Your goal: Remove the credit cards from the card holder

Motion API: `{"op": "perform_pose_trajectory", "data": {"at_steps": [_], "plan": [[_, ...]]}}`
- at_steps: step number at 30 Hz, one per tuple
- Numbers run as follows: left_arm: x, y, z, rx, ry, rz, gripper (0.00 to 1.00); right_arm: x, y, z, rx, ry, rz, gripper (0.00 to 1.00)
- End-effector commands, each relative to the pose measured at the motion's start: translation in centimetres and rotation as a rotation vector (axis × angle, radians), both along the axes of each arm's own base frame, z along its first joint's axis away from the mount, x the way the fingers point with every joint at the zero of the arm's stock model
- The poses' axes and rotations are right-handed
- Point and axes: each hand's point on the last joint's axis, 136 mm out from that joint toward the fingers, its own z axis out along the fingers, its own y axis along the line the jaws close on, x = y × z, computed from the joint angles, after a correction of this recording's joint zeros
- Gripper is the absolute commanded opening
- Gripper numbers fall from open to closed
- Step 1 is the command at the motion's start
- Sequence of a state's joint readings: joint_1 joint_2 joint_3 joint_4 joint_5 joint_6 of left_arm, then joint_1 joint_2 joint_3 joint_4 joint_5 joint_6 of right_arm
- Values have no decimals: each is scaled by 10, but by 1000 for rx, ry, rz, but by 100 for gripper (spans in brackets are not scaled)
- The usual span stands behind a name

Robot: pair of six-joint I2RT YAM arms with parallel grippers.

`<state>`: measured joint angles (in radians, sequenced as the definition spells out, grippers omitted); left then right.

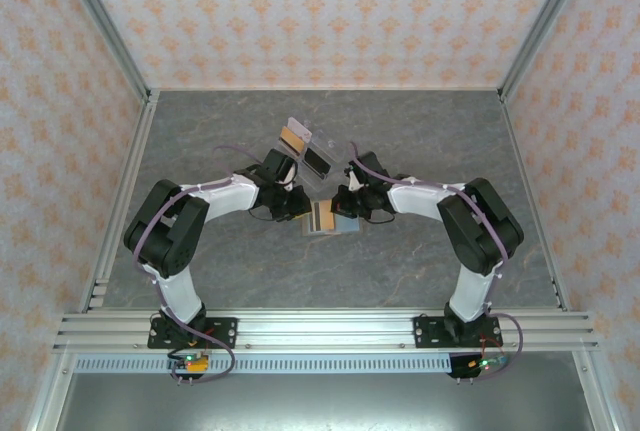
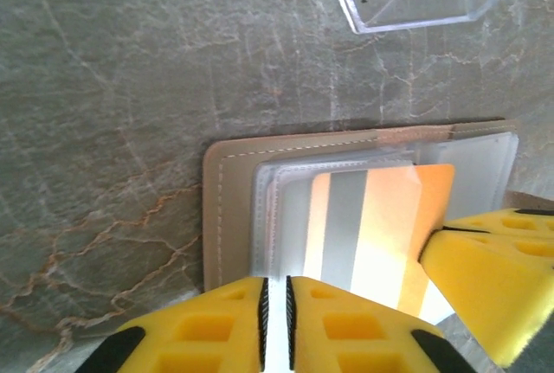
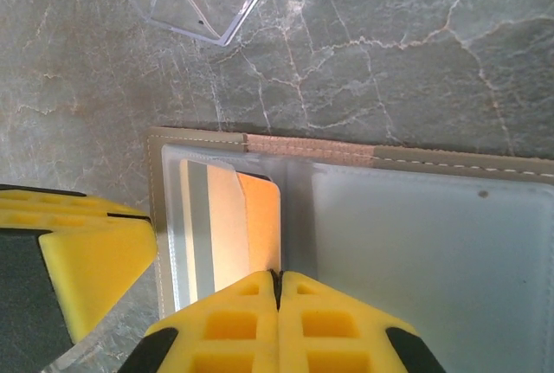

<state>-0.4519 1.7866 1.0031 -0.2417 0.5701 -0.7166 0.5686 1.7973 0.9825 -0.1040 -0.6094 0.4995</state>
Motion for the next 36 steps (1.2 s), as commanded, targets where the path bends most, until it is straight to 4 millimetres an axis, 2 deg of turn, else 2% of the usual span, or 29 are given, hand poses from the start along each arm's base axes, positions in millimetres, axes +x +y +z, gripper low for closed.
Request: {"op": "perform_pose_trajectory", "data": {"at_steps": [1, 5, 10, 16, 20, 28, 36], "plan": [[1, -7, 17, -49, -46, -14, 13, 3, 2, 5, 10, -25, 16, 0], [1, -10, 15, -61, -38, -18, 10, 4, 4, 3, 15, -14, 19, 0], [-2, -8, 0, -42, 3, -13, 8, 5, 3, 2, 2, -15, 18, 0], [-5, 7, -19, 55, 36, 10, 5, 6, -2, 0, -24, -30, 22, 0], [-9, 11, -26, 76, 55, 9, 4, 6, -6, 2, -26, -44, 25, 0], [-8, 13, -21, 87, 42, 2, 2, 7, -19, 6, -32, -75, 11, 0], [-3, 9, -8, 65, 12, -6, 3, 6, -24, 20, -22, -129, 13, 0]]}}
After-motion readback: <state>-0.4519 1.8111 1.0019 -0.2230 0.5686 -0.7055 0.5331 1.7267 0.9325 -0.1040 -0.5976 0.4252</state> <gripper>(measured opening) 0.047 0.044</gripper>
